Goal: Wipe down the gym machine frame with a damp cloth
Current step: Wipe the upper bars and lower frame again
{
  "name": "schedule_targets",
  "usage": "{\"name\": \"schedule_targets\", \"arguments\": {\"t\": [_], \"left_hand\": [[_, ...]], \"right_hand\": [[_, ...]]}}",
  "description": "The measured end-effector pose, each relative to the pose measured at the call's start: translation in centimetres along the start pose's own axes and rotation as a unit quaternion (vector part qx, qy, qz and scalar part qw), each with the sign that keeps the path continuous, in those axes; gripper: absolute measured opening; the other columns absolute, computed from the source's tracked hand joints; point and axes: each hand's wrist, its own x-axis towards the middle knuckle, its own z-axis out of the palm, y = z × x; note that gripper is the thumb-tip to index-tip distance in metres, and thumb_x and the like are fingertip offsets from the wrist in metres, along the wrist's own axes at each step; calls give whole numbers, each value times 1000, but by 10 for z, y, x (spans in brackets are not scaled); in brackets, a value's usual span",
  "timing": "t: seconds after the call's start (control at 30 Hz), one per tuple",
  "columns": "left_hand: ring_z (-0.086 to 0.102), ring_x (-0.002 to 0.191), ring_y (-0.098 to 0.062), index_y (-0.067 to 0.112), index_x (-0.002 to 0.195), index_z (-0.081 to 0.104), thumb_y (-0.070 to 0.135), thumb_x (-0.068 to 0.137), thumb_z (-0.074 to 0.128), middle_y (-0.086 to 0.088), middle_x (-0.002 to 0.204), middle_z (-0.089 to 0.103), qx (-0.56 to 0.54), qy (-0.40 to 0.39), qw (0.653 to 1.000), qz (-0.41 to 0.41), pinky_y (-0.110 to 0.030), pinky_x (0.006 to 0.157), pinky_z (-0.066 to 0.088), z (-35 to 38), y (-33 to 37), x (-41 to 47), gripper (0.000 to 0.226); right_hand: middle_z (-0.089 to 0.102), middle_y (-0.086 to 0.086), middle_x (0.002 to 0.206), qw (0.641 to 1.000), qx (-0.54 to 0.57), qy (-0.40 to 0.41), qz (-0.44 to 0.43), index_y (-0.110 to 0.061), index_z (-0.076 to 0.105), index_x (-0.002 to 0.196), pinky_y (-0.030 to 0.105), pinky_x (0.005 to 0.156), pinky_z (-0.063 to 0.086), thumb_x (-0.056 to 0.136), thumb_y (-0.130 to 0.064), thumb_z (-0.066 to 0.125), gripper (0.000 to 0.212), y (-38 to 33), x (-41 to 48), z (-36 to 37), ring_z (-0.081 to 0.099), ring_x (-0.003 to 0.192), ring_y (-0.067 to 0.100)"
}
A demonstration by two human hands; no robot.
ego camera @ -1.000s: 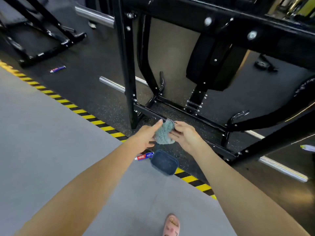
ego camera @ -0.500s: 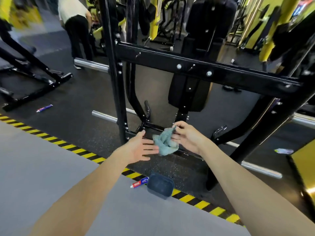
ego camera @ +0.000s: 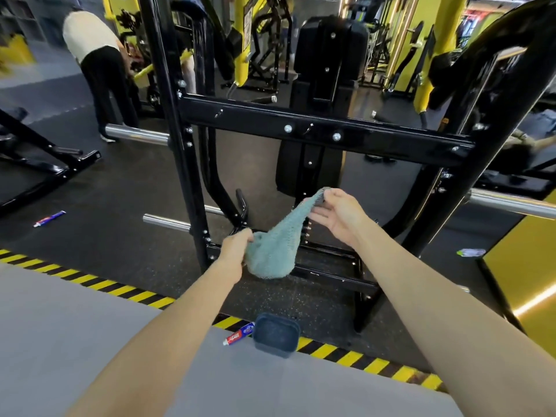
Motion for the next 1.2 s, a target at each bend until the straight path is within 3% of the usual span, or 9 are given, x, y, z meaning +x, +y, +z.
{"name": "schedule_targets", "arguments": {"t": [0.1, 0.2, 0.33, 0.47, 0.67, 0.83, 0.93, 1.07, 1.2], "left_hand": [[64, 91, -30, 1, 95, 61, 2, 85, 42, -16, 104, 65, -90, -65, 994, -1, -35, 71, 54, -11, 15, 3, 21], [61, 95, -30, -5, 110, 54, -13, 83, 40, -21, 113, 56, -75, -128, 989, 26, -36, 69, 57, 0, 28, -6, 31], [56, 91, -27, 16, 116, 56, -16, 75, 44, -14, 111, 50, 95, -83, 987, 100, -35, 72, 52, 10, 39, -15, 54], [60, 100, -29, 33, 110, 66, -12, 75, 45, -10, 119, 56, 208, -117, 963, 125, -40, 87, 52, 0, 57, -18, 61], [60, 81, -11, 13, 100, 73, 0, 85, 63, -4, 95, 68, 203, -26, 968, 143, -21, 67, 51, -12, 67, -23, 22], [60, 89, -17, 9, 102, 73, -6, 84, 63, -7, 96, 68, 184, 26, 967, 172, -22, 69, 50, -22, 65, -9, 26], [57, 80, -18, 9, 111, 71, -8, 82, 64, -4, 89, 65, 254, 60, 944, 203, -26, 76, 50, -27, 69, -2, 34], [46, 53, -15, 15, 105, 72, -9, 81, 64, -6, 84, 62, 345, 75, 910, 217, -15, 40, 36, -33, 79, -1, 35], [61, 90, -19, 8, 95, 72, 3, 78, 74, -10, 99, 70, 180, 48, 965, 184, -22, 74, 47, -27, 93, -10, 18]], "right_hand": [[40, 27, 145, 990, 137, 36, 11, -9, 28, 149, 49, 108, 38, 103, -40, 36, 56, 4, 1, -29, 47, 130, 36], [36, 19, 150, 985, 53, -5, 165, -12, 20, 152, 53, 112, 30, 87, -74, 34, 91, 46, -9, -33, 45, 132, 35], [56, 10, 122, 985, 36, 14, 169, -7, 53, 124, 31, 85, 47, 99, -23, 52, 30, 81, -6, -5, 59, 101, 19], [63, 11, 94, 986, -53, 95, 126, -7, 65, 109, 37, 76, 52, 96, 5, 45, 27, 75, 0, -4, 60, 86, 24], [60, 16, 109, 979, -80, 147, 116, -5, 61, 111, 40, 69, 54, 99, 1, 43, 22, 66, 1, -12, 64, 88, 29], [62, 16, 117, 970, -208, 25, 125, 4, 62, 118, 35, 96, 48, 86, 10, 62, 32, 41, 5, -5, 57, 114, 28], [63, 14, 118, 916, -394, 7, 77, 3, 65, 118, 33, 101, 48, 82, 16, 63, 38, 27, 6, -3, 60, 112, 25], [66, 7, 111, 846, -532, 37, 15, 0, 70, 112, 24, 96, 46, 85, 0, 69, 28, 1, 4, 3, 59, 113, 17], [65, 15, 120, 828, -557, 57, -35, 5, 68, 112, 27, 94, 47, 89, 7, 59, 25, -19, 6, 7, 60, 114, 23]]}}
